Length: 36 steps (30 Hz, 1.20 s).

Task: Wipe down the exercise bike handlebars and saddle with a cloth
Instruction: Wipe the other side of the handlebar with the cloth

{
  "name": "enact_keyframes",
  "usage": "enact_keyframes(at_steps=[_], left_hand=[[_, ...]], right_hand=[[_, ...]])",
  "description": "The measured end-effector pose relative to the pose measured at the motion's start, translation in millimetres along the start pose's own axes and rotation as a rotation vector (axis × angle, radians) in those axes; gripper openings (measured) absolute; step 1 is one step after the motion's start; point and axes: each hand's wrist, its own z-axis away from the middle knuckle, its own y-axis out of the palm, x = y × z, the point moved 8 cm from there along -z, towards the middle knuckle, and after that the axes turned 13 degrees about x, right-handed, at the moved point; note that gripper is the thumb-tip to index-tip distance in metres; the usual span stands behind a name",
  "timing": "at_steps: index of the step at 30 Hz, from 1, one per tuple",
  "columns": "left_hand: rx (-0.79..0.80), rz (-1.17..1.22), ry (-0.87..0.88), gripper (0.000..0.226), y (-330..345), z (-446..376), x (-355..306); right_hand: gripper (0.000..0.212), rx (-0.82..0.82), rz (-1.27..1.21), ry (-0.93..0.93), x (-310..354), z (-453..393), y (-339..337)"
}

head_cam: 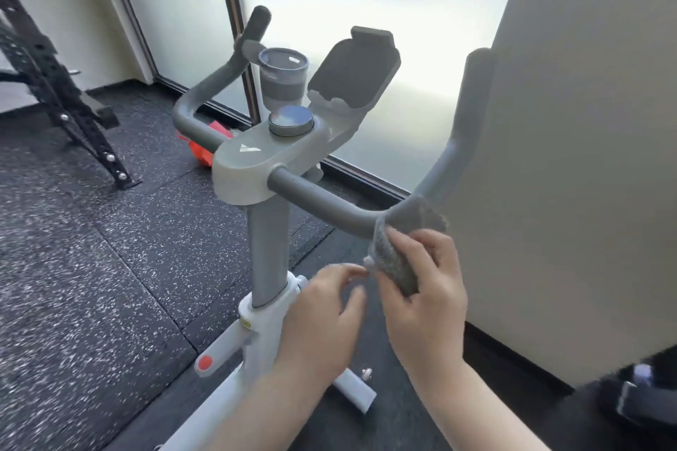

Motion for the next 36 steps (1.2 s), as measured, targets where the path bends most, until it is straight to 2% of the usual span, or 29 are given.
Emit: enact_keyframes(at_steps=[2,7,11,14,18,22,27,30,36], left_hand=[[-0.108,-0.024,0.003,0.020,-24,0,-1],[-0.250,-0.097,0.060,0.023,-66,-5,-12],[-0.324,-0.113,0.101,0.021,-90,-18,-9],[-0.336,-0.124,0.147,0.012,-96,-32,-9],[-0.399,-0.097,0.219,0.016,-121,-41,3],[-0.496,-0.293,0.377,0.020,-155,-50,2],[-0.368,-0.257,0.548,0.025,-159,-80,15],[-0.366,-0.233,0.562,0.025,-161,-84,20],[-0.363,-0.242,0.538,0.029,-159,-89,16]], right_hand=[[0.033,0.038,0.056,-0.074,5,-2,4],[0.022,-0.116,0.174,-0.129,14,-12,-4],[0.037,0.039,0.307,-0.200,38,-10,40],[0.044,0.049,0.322,-0.154,51,-14,63],[0.052,0.125,0.450,-0.089,70,-18,108],[0.054,0.143,0.513,-0.062,73,-28,134],[0.063,0.212,0.577,0.030,81,-48,176],[0.071,0.220,0.553,0.100,76,-48,177],[0.070,0.228,0.636,0.158,79,-55,166]])
